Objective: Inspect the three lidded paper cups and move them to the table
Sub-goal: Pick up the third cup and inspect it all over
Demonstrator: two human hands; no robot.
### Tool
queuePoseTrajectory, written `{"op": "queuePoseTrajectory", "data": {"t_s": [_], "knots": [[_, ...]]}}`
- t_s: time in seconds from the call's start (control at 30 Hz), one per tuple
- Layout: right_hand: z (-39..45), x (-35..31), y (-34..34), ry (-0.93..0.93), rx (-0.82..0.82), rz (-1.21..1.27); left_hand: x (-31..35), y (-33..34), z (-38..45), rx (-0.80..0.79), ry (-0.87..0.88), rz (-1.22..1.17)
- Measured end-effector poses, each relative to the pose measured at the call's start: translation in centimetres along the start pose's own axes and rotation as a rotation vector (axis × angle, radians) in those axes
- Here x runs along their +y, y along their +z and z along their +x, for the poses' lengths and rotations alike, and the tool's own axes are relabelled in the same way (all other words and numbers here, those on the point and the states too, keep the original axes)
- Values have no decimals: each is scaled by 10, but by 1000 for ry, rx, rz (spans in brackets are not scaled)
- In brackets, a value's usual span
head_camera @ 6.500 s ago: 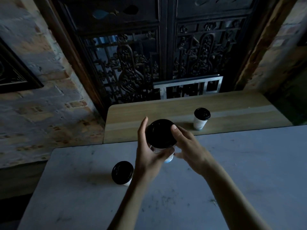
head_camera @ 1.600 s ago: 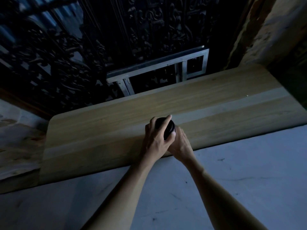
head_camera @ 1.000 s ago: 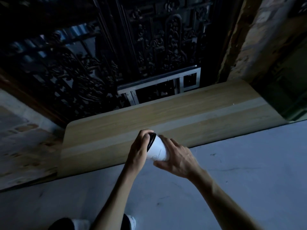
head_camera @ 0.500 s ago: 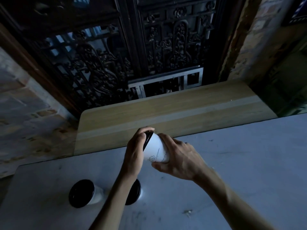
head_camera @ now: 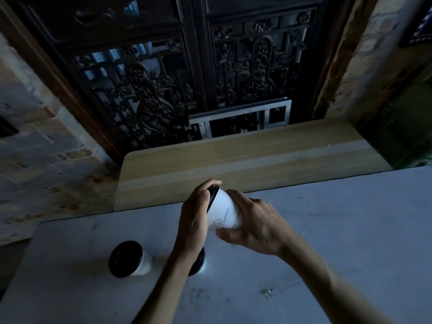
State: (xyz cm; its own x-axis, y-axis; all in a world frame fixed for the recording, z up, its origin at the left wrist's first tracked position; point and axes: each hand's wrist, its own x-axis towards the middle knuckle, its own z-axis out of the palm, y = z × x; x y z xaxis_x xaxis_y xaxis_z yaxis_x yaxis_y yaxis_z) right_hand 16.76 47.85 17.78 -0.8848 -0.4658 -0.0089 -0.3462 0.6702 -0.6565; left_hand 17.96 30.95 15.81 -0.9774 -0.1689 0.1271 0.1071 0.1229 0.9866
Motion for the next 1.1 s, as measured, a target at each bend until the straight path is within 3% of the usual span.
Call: {"op": "queuePoseTrajectory", "data": {"t_s": [0.37,0.53,0.6,0.67,0.77,0.93,1.0,1.1], "knots": [[-5,-11,-1,91,-5,202,12,-16,2,-85,17,-20],[-9,-18,-7,179,-142,763,20,-27,7,-97,-4,-149],[-13,-22,-9,168,-174,867,24,-27,7,-98,-15,-151],[-14,-25,-8,168,-162,837,29,-24,7,-60,-31,-132],[-14,-30,-3,187,-5,642,32,-20,9,20,-57,-101],[-24,-32,12,67,134,142,35,-12,12,60,-96,-30],[-23,-32,11,77,136,219,36,-12,13,42,-97,-31],[-19,-31,5,173,89,605,37,-14,13,28,-105,-134]]}}
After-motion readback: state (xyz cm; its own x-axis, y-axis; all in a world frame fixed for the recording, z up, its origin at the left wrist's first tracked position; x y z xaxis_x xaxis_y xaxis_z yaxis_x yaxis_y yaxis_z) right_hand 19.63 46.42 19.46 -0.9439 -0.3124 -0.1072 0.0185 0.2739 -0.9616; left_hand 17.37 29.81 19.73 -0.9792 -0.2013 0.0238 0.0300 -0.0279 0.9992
